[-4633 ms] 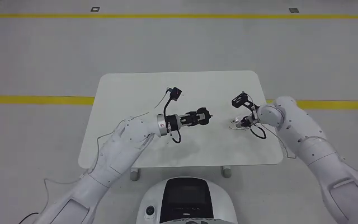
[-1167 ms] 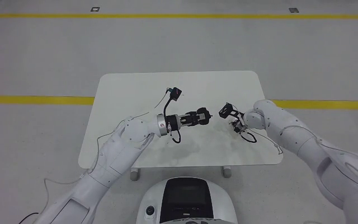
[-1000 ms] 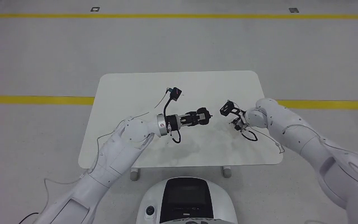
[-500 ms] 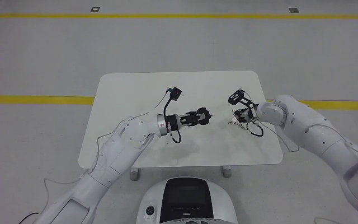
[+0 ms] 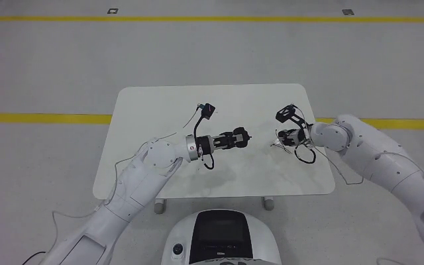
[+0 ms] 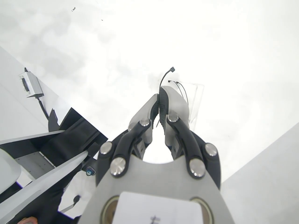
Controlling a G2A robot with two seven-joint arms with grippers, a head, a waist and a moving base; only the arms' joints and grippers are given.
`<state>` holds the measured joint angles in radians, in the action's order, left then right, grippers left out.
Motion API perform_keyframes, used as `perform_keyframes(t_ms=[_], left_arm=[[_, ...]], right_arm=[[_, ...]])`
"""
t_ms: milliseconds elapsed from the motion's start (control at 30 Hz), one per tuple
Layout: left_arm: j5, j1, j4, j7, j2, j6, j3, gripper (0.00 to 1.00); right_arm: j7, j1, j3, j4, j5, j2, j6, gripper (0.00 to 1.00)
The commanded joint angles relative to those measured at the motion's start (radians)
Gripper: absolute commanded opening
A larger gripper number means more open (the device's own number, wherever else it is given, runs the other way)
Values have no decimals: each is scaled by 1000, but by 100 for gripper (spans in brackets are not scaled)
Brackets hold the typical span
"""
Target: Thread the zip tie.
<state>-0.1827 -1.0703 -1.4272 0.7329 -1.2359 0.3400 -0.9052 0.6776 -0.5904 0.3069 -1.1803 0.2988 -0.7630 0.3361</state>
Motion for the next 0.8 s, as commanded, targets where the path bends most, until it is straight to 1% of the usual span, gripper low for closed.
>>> perform_keyframes(t_ms=[0,67,133,167,267,300,433,567,633,767], left_arm=[[0,0,0,0,0,0,0,0],[0,0,0,0,0,0,0,0],[0,0,0,0,0,0,0,0],[0,0,0,0,0,0,0,0],[0,0,0,0,0,0,0,0],[0,0,0,0,0,0,0,0],[0,0,0,0,0,0,0,0],[0,0,0,0,0,0,0,0],[0,0,0,0,0,0,0,0],[0,0,0,0,0,0,0,0]], right_arm=[[-75,-19,22,3,-20,1,-33,0],[-167,-52,59,2,-77,9,-32,0],[-232,-83,86,-8,-103,19,-22,0],[-284,-105,103,-21,-100,27,-16,0],[-387,-160,139,-58,-90,47,-7,0],[-436,-187,155,-78,-85,56,-3,0],[-542,-260,205,-139,-65,81,4,0],[-619,-312,251,-181,-42,96,2,0],[-650,-331,266,-199,-60,96,4,0],[-650,-331,266,-199,-60,96,4,0]])
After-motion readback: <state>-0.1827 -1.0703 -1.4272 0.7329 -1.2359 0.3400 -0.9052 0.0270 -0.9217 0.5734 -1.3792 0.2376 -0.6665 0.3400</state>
